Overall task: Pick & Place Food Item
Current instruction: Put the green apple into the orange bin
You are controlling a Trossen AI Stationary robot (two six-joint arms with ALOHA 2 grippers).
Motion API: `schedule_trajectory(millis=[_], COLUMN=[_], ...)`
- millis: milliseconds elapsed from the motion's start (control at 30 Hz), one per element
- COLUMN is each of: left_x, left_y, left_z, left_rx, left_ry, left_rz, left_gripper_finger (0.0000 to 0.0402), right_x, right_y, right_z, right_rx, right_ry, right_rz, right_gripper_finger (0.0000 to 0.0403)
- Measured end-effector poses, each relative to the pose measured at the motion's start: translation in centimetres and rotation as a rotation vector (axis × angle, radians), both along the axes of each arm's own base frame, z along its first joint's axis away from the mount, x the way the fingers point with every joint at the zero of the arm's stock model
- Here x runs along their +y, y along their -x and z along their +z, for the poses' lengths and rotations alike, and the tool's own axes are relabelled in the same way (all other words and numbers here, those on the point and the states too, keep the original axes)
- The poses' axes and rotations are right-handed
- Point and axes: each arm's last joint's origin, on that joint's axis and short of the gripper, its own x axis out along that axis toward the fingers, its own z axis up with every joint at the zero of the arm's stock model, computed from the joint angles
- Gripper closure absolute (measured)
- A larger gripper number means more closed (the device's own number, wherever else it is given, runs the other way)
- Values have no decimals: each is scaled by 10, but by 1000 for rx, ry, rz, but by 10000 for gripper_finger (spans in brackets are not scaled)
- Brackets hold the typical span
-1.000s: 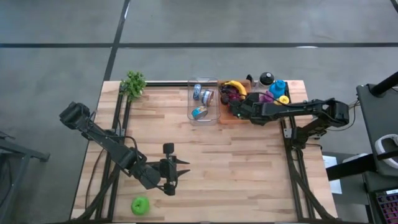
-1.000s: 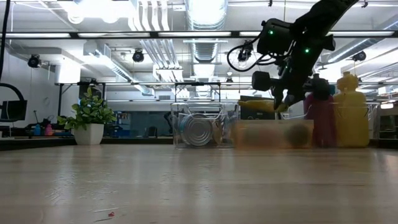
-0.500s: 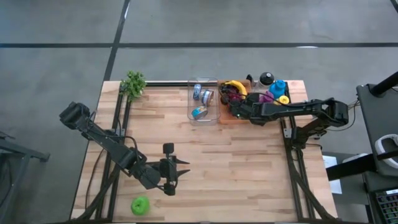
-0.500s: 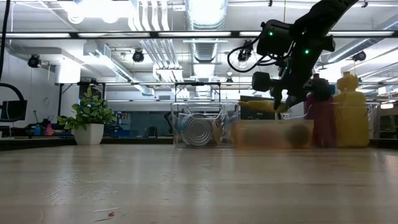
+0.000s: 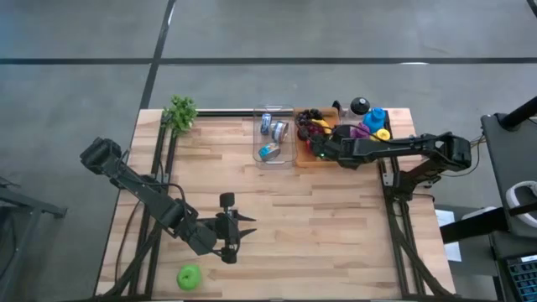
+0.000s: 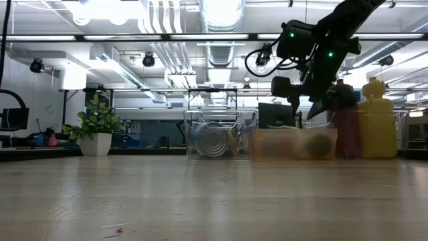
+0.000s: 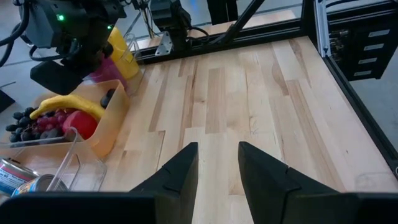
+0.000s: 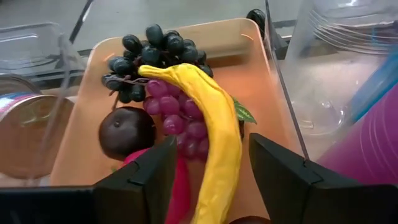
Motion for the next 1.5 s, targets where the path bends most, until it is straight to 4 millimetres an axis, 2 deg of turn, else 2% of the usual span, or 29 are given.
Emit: schedule_trajectory(millis=[300,700,1100,1267,1500], left_x=[0,-3,-8,-13,-30], left_y=[0,3,8,17,33], left_z=[0,0,16,14,7], left_rx=[-1,12,60,121,239], left_ry=[7,-25,-39,5,201], left_rz=[4,-23,-32,-22,-100], left_gripper_finger=[284,284,284,284,284], right_x=[21,71,92,104,123], right_y=[0,3,4,5,8], right_z=[16,42,45,46,47], right_rx=[13,36,74,73,71], right_ry=[38,209,265,286,322], right_rz=[142,359,450,496,557], right_gripper_finger=[212,237,263,274,287])
